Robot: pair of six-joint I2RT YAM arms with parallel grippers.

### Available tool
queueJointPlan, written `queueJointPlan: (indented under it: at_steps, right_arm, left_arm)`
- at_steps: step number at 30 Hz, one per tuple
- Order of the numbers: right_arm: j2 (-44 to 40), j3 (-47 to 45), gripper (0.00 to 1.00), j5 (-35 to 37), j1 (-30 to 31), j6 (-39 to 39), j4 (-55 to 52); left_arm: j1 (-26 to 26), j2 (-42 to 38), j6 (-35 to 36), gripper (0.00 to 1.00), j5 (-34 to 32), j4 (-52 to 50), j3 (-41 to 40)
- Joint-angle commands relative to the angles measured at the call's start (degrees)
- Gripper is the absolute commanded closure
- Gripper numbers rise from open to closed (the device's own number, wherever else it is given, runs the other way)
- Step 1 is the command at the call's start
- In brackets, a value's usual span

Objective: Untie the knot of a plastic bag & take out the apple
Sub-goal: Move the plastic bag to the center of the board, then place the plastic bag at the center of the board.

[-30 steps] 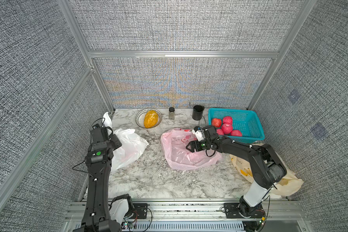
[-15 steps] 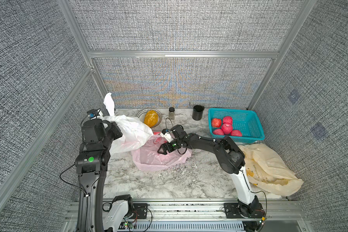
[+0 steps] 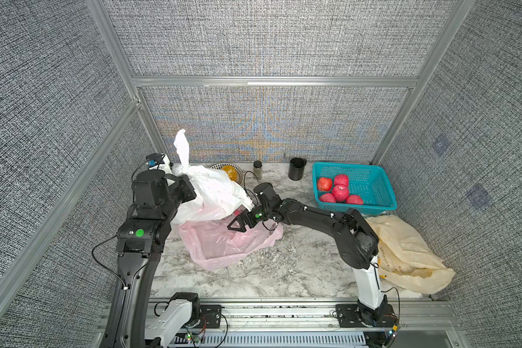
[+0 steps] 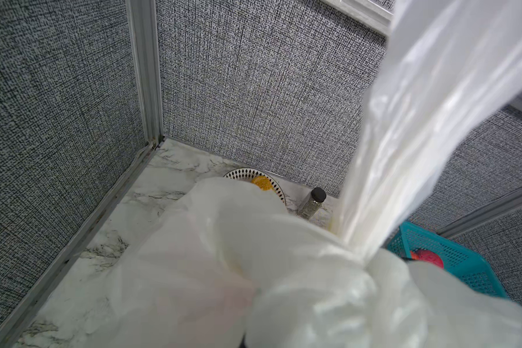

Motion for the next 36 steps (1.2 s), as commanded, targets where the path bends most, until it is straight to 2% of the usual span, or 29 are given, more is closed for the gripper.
queueJointPlan:
  at_steps: [1,5,10,13,17,19,22,26,29,32,36]
  right_arm:
    - [-2.2,-2.7,0.02,-0.6,-0.1,0.1,3.1]
    - [-3.0,-2.7,0.03,1.0,0.0,0.0,3.8]
    - [1.2,0.2,0.02,-13.6,-1.1,3.4,7.8]
    - [4.6,4.0,0.02,-14.4,-0.2,2.1,4.4]
    - [4.3,3.0,0.02,-15.6,0.1,3.7,8.3]
    - [0.9,0.2,0.02,-13.4,-0.2,3.7,10.5]
    - [-3.9,-2.3,0.02,-9.5,-1.6,1.3,7.2]
    - [-10.8,-9.6,0.02,-6.9,-5.7,1.3,6.4]
    - [-15.9,-14.3,0.02,-1.8,-8.9,-0.9,2.3]
    - [-21.7,-19.9,0.02,3.7,-13.3,0.2,0.9]
    - [-29.8,-26.3,0.02,10.5,-19.8,2.1,0.4]
  left_arm:
    - [-0.6,-0.1,-0.3,1.00,-0.8,2.4,1.9]
    - [-0.8,-1.2,-0.3,1.00,-1.0,2.3,4.8]
    - [-0.8,-0.9,0.8,1.00,-0.8,-0.3,9.5]
    - [-0.8,-0.8,0.2,1.00,0.0,-0.1,9.1]
    - [-0.9,-0.6,-0.4,1.00,0.4,0.4,7.7]
    - [-0.8,-0.4,-0.3,1.00,0.5,0.5,7.7]
    - [-0.9,0.2,-0.1,1.00,0.8,0.5,8.5]
    - [-1.5,1.2,0.0,1.00,1.9,0.7,9.5]
    - [-2.8,2.0,0.0,1.00,1.9,1.2,9.9]
    - [-5.9,3.6,0.1,1.00,1.7,1.8,10.2]
    - [-12.9,6.9,0.5,1.00,-0.2,4.2,10.2]
